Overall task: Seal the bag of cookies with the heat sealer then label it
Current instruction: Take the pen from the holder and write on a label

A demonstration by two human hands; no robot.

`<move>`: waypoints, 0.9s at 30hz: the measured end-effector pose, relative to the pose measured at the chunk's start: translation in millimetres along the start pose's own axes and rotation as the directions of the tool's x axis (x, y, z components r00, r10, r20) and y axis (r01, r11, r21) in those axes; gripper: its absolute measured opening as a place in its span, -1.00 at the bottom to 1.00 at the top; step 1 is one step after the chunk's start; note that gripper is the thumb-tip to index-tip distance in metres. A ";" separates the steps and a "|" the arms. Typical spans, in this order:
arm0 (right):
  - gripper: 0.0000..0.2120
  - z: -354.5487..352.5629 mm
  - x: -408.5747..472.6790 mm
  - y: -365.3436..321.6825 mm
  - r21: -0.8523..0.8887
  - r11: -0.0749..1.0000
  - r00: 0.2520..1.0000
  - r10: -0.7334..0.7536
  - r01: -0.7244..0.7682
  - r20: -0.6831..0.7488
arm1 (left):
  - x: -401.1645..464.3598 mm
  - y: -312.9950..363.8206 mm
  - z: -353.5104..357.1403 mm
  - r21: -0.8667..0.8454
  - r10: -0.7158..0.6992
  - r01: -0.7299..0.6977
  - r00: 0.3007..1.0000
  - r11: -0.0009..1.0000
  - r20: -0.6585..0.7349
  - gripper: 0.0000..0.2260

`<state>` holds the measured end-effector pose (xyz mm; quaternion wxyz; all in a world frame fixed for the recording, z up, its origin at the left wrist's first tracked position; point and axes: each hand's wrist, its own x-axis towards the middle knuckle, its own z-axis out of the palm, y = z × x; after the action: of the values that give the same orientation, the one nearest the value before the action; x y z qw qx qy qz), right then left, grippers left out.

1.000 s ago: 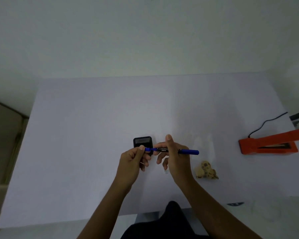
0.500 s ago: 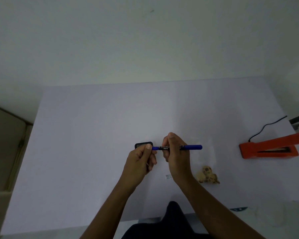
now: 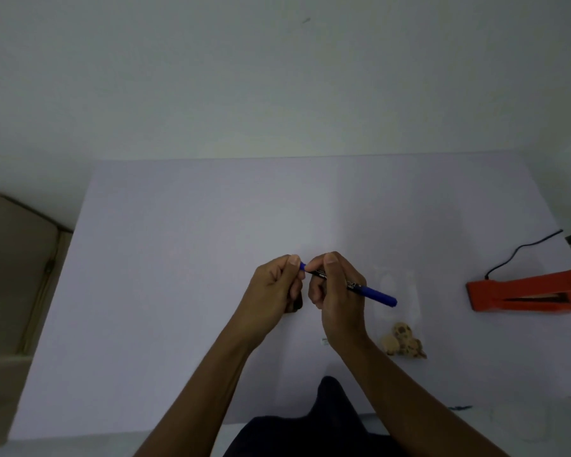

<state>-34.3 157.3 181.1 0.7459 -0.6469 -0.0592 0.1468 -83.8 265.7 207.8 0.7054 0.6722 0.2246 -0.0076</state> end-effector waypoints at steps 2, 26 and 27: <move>-0.70 1.1 5.7 0.8 0.008 1.000 1.000 -0.001 0.001 0.010 | 1.6 0.5 -1.8 0.021 -0.005 0.005 1.000 1.000 -0.002 -0.63; -0.77 -37.0 43.5 143.0 -0.495 0.732 0.832 0.554 -0.467 0.033 | 69.8 -120.7 -64.2 0.838 0.082 0.093 0.983 0.538 -0.162 -0.76; -0.77 -36.5 44.6 143.4 -0.494 0.730 0.830 0.557 -0.471 0.033 | 70.6 -120.3 -70.1 0.823 0.096 0.094 0.979 0.561 -0.177 -0.74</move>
<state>-2.2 153.1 30.0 0.4892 -0.7812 0.0226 0.3870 -79.4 341.5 71.3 0.2813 0.9214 0.2647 -0.0435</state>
